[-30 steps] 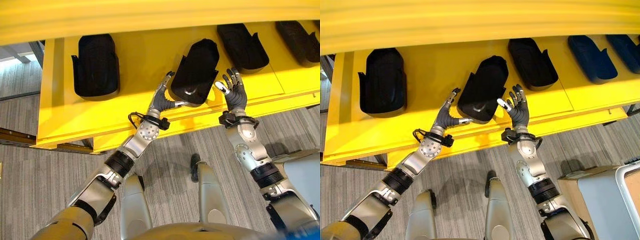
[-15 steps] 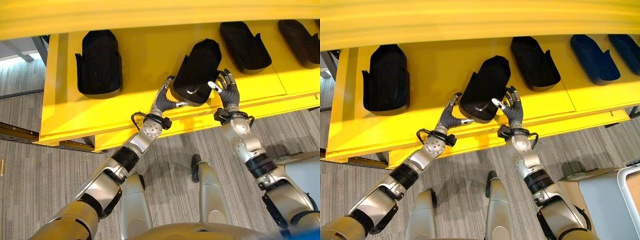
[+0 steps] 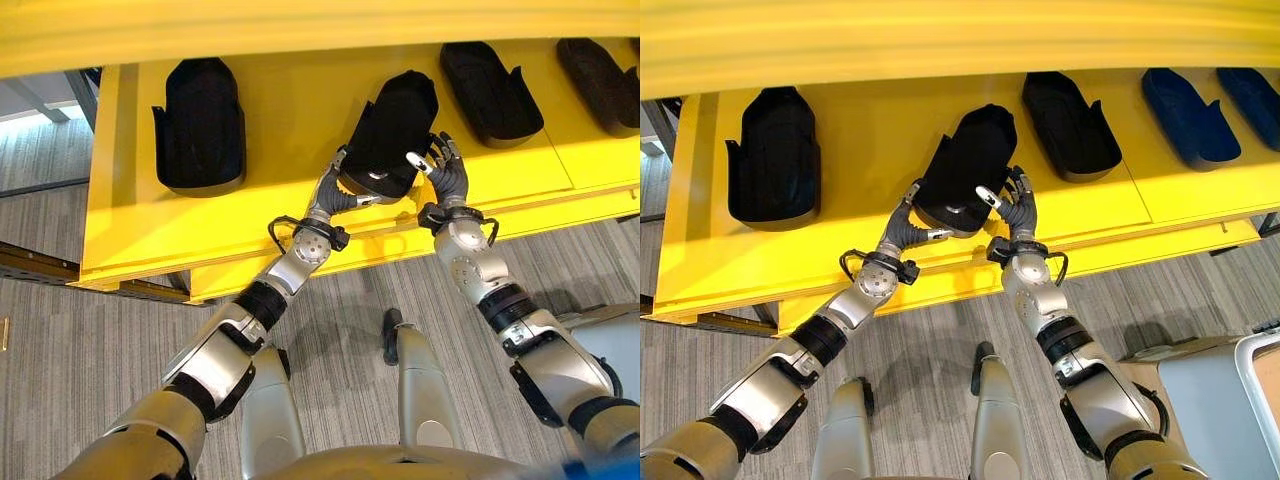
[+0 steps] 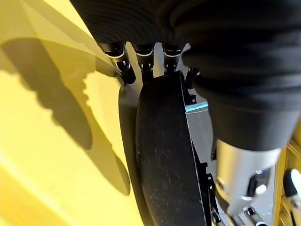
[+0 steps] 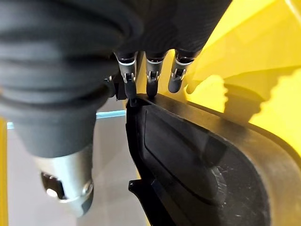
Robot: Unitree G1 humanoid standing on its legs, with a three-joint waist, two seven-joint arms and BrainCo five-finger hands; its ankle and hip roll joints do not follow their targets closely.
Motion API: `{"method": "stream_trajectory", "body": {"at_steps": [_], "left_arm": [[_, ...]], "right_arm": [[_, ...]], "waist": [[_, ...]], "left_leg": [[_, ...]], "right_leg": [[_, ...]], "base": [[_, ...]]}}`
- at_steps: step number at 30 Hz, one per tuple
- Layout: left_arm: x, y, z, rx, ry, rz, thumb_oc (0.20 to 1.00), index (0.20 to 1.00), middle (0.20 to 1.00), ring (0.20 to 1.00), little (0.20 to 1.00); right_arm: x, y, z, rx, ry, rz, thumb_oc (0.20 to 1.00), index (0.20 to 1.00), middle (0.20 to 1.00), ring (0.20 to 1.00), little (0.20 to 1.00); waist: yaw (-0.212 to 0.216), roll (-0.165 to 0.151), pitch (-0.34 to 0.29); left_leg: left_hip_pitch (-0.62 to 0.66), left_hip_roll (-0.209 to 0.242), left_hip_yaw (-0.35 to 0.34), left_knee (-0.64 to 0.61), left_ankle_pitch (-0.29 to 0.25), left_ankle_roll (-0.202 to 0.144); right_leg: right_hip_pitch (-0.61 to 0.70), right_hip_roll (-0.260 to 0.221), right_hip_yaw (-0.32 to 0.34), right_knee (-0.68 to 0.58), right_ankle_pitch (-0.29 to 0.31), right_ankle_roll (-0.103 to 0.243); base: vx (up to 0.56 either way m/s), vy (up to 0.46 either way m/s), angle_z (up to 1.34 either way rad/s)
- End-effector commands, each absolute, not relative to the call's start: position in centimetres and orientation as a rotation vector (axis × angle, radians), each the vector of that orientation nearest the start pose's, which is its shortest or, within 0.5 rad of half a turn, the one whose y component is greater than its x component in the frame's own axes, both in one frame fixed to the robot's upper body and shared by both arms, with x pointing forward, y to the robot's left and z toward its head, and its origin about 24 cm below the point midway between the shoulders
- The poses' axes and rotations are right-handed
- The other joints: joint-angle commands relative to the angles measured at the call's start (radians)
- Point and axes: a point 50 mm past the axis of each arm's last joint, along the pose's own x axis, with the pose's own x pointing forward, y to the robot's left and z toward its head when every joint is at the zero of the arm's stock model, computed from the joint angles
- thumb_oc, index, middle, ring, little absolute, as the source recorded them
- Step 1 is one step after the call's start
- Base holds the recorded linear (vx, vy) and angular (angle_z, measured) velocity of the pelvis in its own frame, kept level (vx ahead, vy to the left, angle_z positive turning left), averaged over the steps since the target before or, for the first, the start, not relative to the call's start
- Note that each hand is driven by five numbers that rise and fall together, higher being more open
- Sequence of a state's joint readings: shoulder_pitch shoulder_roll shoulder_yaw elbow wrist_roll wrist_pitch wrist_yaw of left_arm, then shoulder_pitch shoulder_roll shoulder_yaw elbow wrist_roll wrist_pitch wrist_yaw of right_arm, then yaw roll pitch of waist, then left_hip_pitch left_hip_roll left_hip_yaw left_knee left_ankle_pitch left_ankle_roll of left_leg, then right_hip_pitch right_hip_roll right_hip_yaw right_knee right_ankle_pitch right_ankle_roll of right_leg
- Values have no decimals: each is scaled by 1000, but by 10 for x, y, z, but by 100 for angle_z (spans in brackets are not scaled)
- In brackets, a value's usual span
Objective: Move parts from the plastic box to the shelf.
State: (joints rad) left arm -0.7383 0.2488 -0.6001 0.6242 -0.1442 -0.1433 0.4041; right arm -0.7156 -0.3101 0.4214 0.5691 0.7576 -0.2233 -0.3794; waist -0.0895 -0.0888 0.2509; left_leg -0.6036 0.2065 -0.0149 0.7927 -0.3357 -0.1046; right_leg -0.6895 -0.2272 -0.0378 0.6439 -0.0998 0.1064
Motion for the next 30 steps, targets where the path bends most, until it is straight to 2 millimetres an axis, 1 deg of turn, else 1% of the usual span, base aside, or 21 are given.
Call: {"method": "stream_trajectory", "body": {"at_steps": [1,6,10,12,14,18,22,25,27,30], "left_arm": [[358,57,93,410,-177,-206,1000,1000,1000,1000,1000],[356,60,89,392,-157,-209,1000,1000,1000,1000,1000],[351,62,83,327,-131,-219,1000,1000,1000,1000,1000],[349,64,81,307,-123,-223,1000,1000,1000,1000,1000],[340,63,75,276,-114,-271,1000,1000,1000,1000,1000],[331,62,71,247,-109,-314,1000,1000,1000,1000,1000],[327,65,66,237,-89,-322,1000,1000,1000,1000,1000],[323,65,62,215,-74,-343,1000,1000,1000,1000,1000],[321,70,61,209,-72,-341,1000,1000,1000,1000,1000],[321,71,62,200,-74,-339,1000,1000,1000,1000,1000]], "right_arm": [[381,-106,169,302,-252,19,1000,1000,1000,1000,1000],[383,-106,173,292,-255,8,1000,1000,1000,1000,1000],[388,-107,176,272,-248,-13,1000,1000,1000,1000,1000],[389,-106,182,271,-260,-13,1000,1000,1000,1000,1000],[393,-104,189,265,-269,-19,1000,1000,1000,1000,1000],[395,-103,194,260,-277,-21,1000,1000,1000,1000,1000],[397,-104,197,252,-276,-30,1000,1000,1000,1000,1000],[402,-100,201,244,-262,-37,1000,1000,1000,1000,1000],[404,-96,204,237,-261,-34,1000,1000,1000,1000,1000],[406,-93,204,235,-249,-38,1000,1000,1000,1000,1000]], "waist": [[17,11,29],[21,11,36],[29,11,42],[32,10,44],[42,10,50],[53,10,54],[59,10,57],[68,11,60],[72,12,60],[76,13,61]], "left_leg": [[-78,-5,-27,-86,168,40],[-82,-9,-28,-80,166,42],[-84,-13,-30,-78,166,44],[-84,-15,-30,-81,167,44],[-84,-19,-32,-81,165,45],[-84,-23,-34,-79,163,47],[-82,-24,-33,-81,163,47],[-82,-26,-36,-82,162,48],[-85,-28,-36,-78,160,50],[-87,-30,-34,-76,160,51]], "right_leg": [[78,-24,8,49,-69,-28],[76,-25,8,55,-70,-30],[75,-27,5,60,-71,-31],[76,-27,5,58,-71,-32],[78,-28,4,62,-74,-33],[83,-29,2,63,-75,-33],[85,-30,1,64,-75,-33],[85,-30,0,66,-75,-34],[84,-32,-2,70,-76,-34],[82,-34,-2,73,-76,-35]], "base": [[0,0,0],[0,0,0],[0,0,0],[0,0,0],[8,-7,3],[5,-4,3],[5,0,4],[-2,-2,4],[0,0,0],[0,1,1]]}}
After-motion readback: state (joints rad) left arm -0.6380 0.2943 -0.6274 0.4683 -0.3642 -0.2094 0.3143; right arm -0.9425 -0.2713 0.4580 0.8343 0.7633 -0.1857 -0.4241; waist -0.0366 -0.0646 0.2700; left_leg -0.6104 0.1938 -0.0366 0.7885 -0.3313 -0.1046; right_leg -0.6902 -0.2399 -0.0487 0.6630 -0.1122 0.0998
